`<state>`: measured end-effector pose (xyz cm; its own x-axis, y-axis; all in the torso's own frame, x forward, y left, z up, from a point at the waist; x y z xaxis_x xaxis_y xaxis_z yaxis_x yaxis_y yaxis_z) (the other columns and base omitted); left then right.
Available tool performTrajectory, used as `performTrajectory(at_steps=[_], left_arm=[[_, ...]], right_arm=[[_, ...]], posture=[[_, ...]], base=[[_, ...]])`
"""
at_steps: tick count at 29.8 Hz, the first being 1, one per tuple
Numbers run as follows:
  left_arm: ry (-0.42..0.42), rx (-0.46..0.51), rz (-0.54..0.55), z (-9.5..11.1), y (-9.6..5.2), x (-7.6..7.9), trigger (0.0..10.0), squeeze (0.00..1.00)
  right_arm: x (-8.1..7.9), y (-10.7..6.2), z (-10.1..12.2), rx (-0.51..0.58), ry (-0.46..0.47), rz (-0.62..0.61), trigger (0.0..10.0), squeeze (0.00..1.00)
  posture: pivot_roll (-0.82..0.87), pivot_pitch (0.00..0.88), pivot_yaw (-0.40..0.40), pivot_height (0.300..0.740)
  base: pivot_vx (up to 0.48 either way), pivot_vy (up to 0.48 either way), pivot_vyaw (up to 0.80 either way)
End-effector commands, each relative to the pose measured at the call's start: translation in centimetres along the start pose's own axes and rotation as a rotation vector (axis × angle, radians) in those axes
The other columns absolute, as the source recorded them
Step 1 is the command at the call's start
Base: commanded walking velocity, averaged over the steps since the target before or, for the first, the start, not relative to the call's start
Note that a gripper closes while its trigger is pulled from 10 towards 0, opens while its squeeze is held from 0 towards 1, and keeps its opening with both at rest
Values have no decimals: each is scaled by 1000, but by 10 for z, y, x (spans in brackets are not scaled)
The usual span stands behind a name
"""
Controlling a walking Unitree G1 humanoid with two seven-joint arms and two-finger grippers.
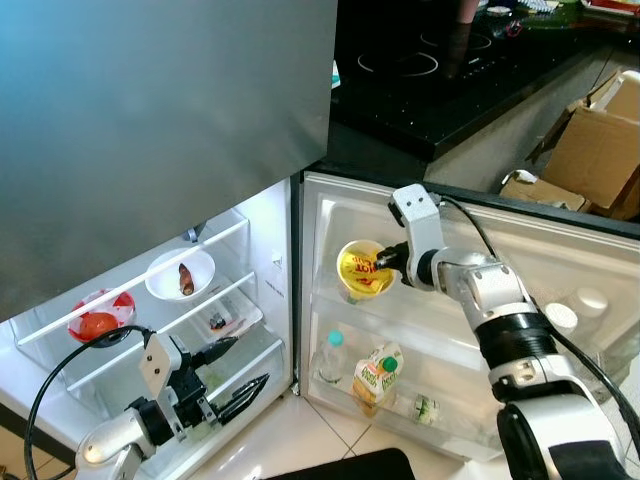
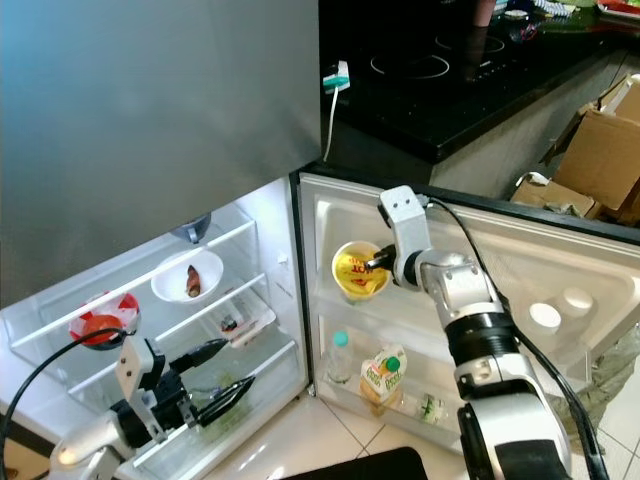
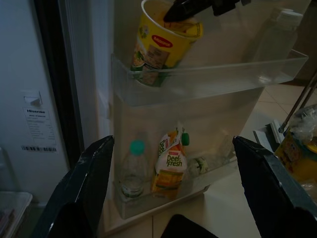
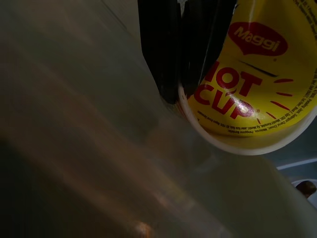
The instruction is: Restocking fridge
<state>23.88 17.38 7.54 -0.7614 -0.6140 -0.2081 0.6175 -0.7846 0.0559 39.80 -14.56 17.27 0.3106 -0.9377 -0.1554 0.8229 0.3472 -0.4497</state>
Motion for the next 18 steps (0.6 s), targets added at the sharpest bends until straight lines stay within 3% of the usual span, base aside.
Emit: performTrajectory(at_steps=[1, 14, 18], left_arm=[[-4, 1, -12, 0, 2, 4, 10000, 0], [0, 3, -24, 2, 5, 5, 10000, 0], [1, 4, -25, 2, 5, 6, 10000, 0]], right_arm=[[-1, 2, 1, 6, -9, -7, 10000, 0], [-4, 12, -7, -40, -14, -43, 10000, 0], [-8, 15, -9, -48, -14, -29, 10000, 55]], posture=[[-36, 53, -8, 740], [-38, 66, -8, 740], [-37, 66, -9, 740]], base=[[0, 0, 0], [0, 0, 0], [0, 0, 0]])
Point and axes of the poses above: a point about 5 cm out from each wrist's last joint towards the gripper, its own y axis pointing out of the wrist towards the gripper, its own z axis along the axis of the wrist's last joint, x = y × z, the point moved 2 cm from there along y, pointing out of the wrist towards the gripper, and after that the axes turned 13 degrees about y, right-handed, at the moved point
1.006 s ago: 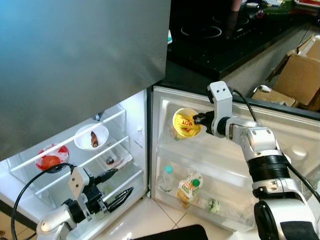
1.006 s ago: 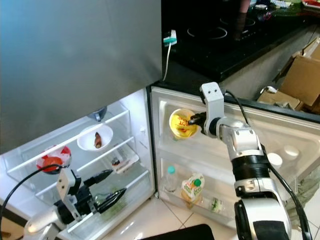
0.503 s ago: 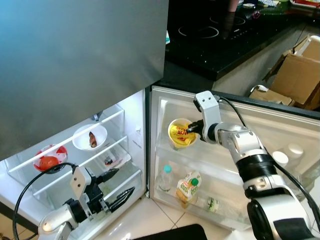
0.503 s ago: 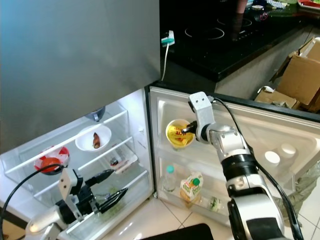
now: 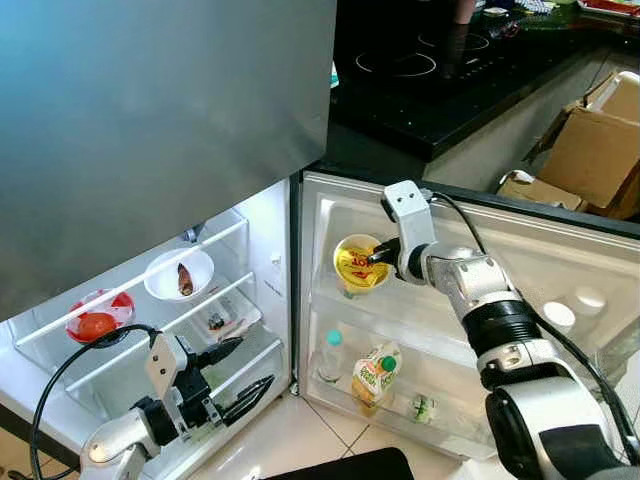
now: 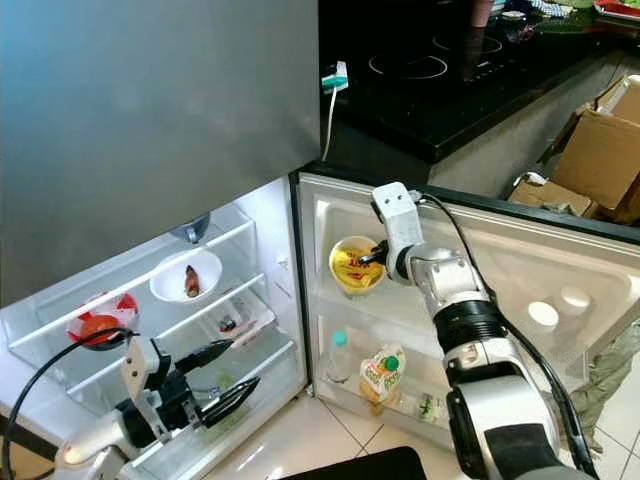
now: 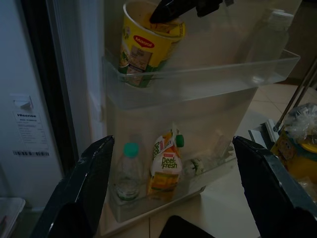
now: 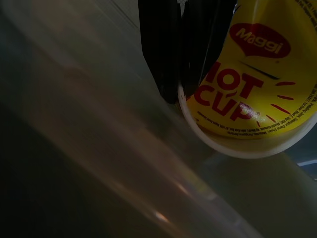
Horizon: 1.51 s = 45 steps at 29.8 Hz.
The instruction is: Restocking fridge
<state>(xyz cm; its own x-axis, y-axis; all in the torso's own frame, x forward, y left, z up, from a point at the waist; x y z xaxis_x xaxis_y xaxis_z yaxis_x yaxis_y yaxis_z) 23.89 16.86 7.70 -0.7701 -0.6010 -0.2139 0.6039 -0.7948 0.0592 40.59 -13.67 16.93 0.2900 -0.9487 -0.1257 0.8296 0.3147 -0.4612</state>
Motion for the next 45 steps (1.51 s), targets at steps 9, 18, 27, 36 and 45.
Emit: performTrajectory(at_steps=[9, 18, 27, 36, 45], left_arm=[[-5, -4, -10, 0, 1, 4, 10000, 0], [-3, -6, -11, 1, 0, 4, 10000, 0], [-3, -5, -15, 2, 0, 5, 10000, 0], [-4, -5, -16, 1, 2, 5, 10000, 0], [-5, -4, -24, 1, 5, 4, 10000, 0]], right_arm=[[-12, 10, -14, -63, 1, 28, 10000, 51], [-12, 14, -28, -119, -10, -2, 10000, 82], [-14, 16, -28, -105, -7, 10, 10000, 631], [-21, 12, -10, -30, 32, 84, 10000, 976], [-20, 7, 1, 2, 72, 117, 10000, 863]], posture=[[-36, 68, -11, 740], [-35, 71, -11, 740], [-33, 76, -10, 740], [-38, 72, -10, 740], [-47, 65, -6, 740]], base=[[0, 0, 0], [0, 0, 0], [0, 0, 0], [0, 0, 0], [0, 0, 0]])
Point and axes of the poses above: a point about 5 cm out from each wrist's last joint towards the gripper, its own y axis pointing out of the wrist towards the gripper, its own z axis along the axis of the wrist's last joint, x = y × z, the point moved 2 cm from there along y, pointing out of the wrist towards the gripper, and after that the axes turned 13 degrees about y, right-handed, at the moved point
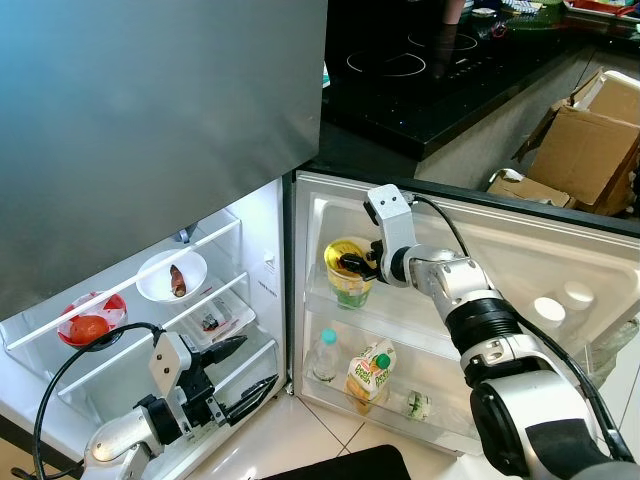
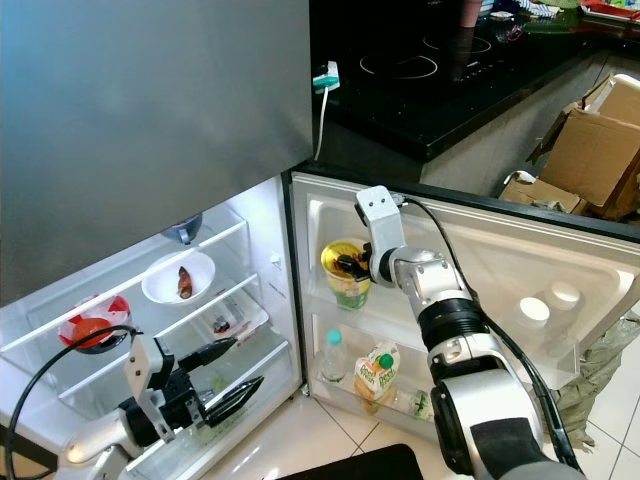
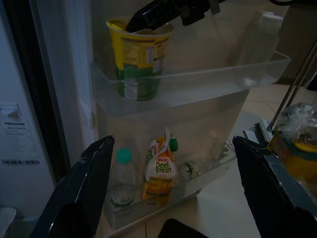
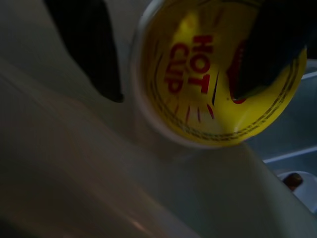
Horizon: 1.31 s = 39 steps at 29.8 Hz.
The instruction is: Restocking fridge
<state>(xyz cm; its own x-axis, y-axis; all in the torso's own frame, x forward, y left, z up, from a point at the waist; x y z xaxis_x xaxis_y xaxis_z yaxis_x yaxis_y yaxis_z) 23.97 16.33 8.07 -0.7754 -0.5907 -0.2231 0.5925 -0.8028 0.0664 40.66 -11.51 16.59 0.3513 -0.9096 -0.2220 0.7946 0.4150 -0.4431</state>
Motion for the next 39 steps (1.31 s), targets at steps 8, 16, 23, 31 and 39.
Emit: performTrajectory(at_steps=[8, 16, 23, 31, 39], left_arm=[[-12, -15, -18, -4, 1, 2, 10000, 0], [-13, -22, -24, -4, 0, 3, 10000, 0], [-14, -24, -24, -4, -1, 3, 10000, 0], [-14, -21, -25, -4, -1, 4, 10000, 0], [-13, -22, -24, -3, -2, 4, 10000, 0]], right_arm=[[4, -7, 11, 28, 73, 32, 10000, 0], [6, -24, 31, 165, 223, 196, 10000, 0], [9, -41, 32, 174, 195, 296, 0, 0], [6, -59, 16, 97, 84, 395, 0, 0], [6, -68, -5, 0, -85, 405, 0, 0]], posture=[[-50, 60, -4, 740], [-47, 67, 0, 740], [-46, 71, 0, 740], [-45, 73, -1, 740], [-39, 78, -3, 740]], base=[[0, 0, 0], [0, 0, 0], [0, 0, 0], [0, 0, 0], [0, 0, 0]])
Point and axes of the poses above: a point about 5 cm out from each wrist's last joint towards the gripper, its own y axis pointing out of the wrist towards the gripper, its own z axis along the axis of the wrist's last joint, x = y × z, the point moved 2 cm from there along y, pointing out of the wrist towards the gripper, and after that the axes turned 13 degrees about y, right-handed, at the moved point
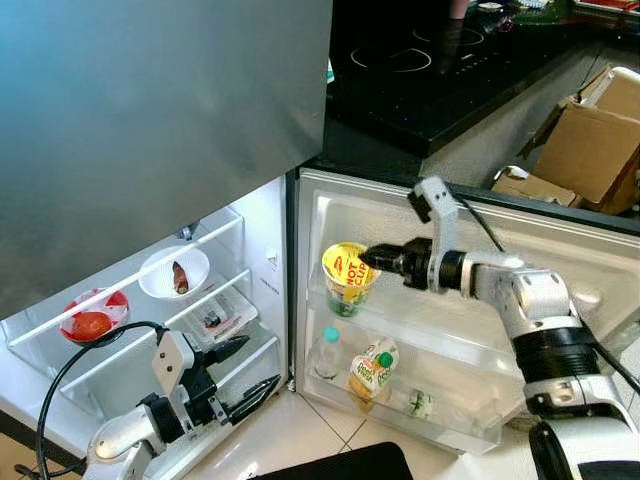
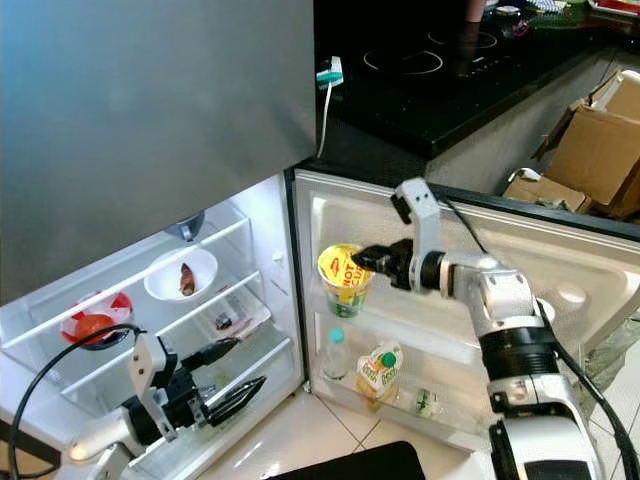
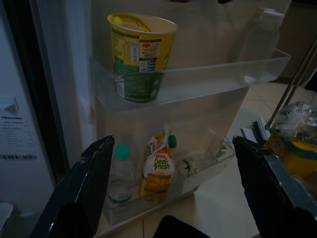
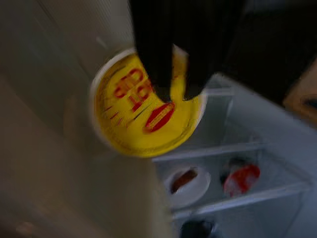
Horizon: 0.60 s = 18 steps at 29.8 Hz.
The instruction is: Restocking fridge
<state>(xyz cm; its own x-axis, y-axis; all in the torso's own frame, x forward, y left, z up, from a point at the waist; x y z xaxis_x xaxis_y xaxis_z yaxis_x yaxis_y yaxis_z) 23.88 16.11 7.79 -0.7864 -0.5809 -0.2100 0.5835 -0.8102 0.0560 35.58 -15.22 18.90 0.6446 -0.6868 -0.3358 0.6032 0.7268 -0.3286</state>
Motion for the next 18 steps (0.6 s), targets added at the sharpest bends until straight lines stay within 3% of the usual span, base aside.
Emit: performTrajectory(at_steps=[1, 11, 15, 18], left_arm=[[1, -14, -10, -1, -3, 1, 10000, 0], [0, -18, -12, -1, -4, 2, 10000, 0], [0, -18, -14, -1, -4, 3, 10000, 0], [0, -18, -15, 0, -4, 3, 10000, 0]], right_arm=[[-6, -2, -2, -23, -59, 28, 0, 0], [-23, -27, -11, -65, -146, 166, 0, 0], [-19, -33, -32, -201, -205, 145, 0, 0], [-16, -40, -38, -242, -223, 125, 0, 0]], posture=[[-39, 78, -3, 740], [-35, 84, -1, 740], [-36, 85, 1, 740], [-33, 86, 1, 740]], base=[[0, 0, 0], [0, 0, 0], [0, 0, 0], [0, 0, 0]])
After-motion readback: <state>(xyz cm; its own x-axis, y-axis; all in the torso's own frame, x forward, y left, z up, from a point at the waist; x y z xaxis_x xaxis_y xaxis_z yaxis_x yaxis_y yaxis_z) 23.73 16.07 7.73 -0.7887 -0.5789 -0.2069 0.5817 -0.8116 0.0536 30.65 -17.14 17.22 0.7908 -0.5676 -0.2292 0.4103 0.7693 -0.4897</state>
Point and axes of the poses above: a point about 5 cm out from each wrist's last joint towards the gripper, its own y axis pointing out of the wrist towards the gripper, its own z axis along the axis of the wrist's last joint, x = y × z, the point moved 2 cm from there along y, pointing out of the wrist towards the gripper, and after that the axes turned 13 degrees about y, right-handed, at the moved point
